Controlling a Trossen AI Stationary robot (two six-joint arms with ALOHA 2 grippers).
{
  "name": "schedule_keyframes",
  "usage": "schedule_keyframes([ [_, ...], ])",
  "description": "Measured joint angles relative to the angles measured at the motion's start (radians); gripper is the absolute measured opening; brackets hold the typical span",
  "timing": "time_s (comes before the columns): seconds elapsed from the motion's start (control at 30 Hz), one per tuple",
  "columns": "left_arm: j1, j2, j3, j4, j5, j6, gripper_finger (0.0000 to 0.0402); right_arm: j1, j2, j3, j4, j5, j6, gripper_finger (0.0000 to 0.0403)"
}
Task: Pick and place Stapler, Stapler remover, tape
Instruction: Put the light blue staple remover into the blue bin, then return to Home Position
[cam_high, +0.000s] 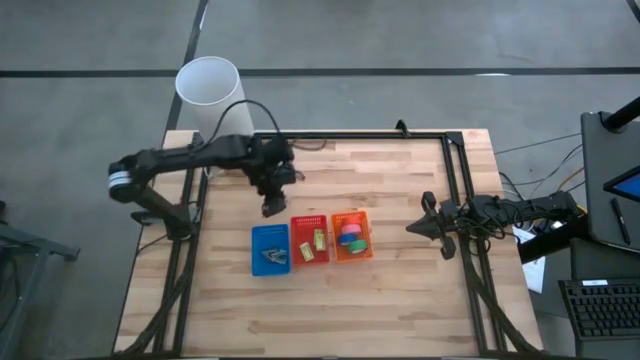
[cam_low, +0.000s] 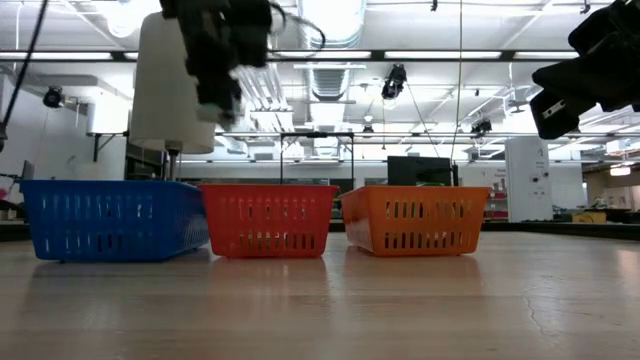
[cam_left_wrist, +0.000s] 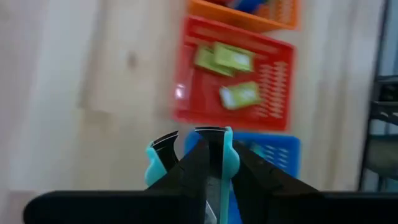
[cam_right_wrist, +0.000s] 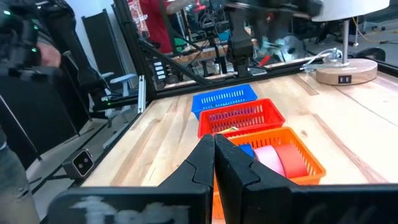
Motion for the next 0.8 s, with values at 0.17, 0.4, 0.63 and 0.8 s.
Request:
schedule_keyframes([
  [0.17, -0.146, -0.079, -0.043, -0.016, 0.006, -0.142, 0.0039, 0.000, 0.000, 0.000, 0.000, 0.000, 0.000, 0.0008],
  [0.4, -0.341, -0.099, -0.154, 0.062, -0.008, -0.257, 0.0066, 0.000, 0.000, 0.000, 0.000, 0.000, 0.000, 0.0008],
  [0.63, -0.406, -0.071, -0.290, 0.225, -0.027, -0.357, 0.0082, 0.000, 0.000, 0.000, 0.001, 0.000, 0.000, 0.0008],
  [0.8, -0.403, -0.066, -0.328, 0.219, -0.053, -0.376, 0.0093, 0.000, 0.000, 0.000, 0.001, 0.000, 0.000, 0.0008],
])
